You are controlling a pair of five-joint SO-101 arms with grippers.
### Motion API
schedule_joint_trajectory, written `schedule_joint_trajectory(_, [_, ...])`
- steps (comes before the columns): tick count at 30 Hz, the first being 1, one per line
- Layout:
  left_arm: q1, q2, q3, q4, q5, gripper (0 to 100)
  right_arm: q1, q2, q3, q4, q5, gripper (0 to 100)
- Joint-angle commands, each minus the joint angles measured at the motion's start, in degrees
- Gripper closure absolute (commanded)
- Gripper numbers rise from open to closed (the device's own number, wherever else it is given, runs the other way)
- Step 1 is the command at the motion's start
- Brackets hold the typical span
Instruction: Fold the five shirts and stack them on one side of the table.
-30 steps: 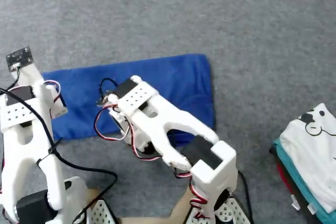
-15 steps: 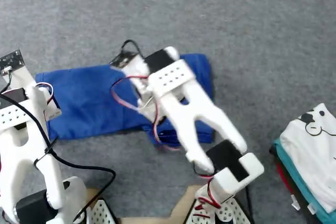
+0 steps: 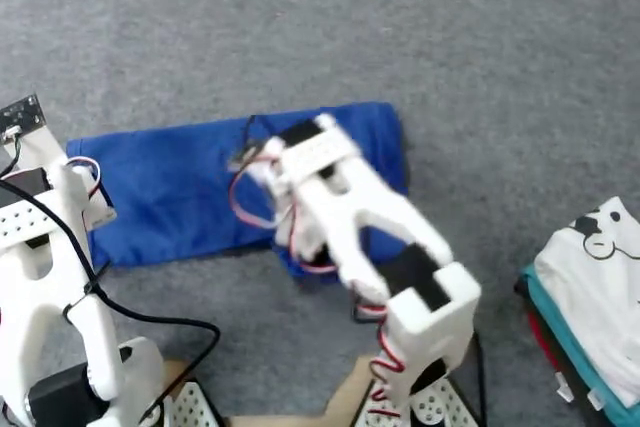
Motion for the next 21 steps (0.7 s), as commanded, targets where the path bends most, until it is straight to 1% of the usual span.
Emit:
schedule_joint_trajectory(1, [-0.6, -2.1, -0.4, -0.4, -0.4, 98, -5.0, -4.1, 2.8, -2.1, 0.1, 99.3])
schedule_joint_trajectory(6, [-0.6, -1.8, -0.8, -0.5, -0.4, 98, -5.1, -3.3, 3.6, -5.6, 0.0, 99.3])
schedule_joint_trajectory(10, [-0.6, -2.1, -0.9, -2.2, -0.4, 98, -2.8, -3.5, -0.7, -2.9, 0.1, 99.3])
schedule_joint_trajectory(14, [-1.5, -1.2, -3.9, -5.9, -0.3, 98, 1.5, -7.5, -13.6, 5.1, 0.6, 99.3])
schedule_joint_trajectory(16, [-1.5, 0.9, -4.6, -10.0, -0.2, 95, 3.7, -8.8, -21.6, 8.4, 2.5, 99.3])
schedule_joint_trajectory(19, [-1.4, 7.4, -6.2, -16.1, -0.2, 95, 7.3, -8.1, -32.0, 9.9, 3.8, 99.3])
schedule_joint_trajectory(21, [-1.5, 13.1, -8.8, -17.3, -0.4, 96, 9.8, -5.6, -37.1, 9.9, 4.0, 99.3])
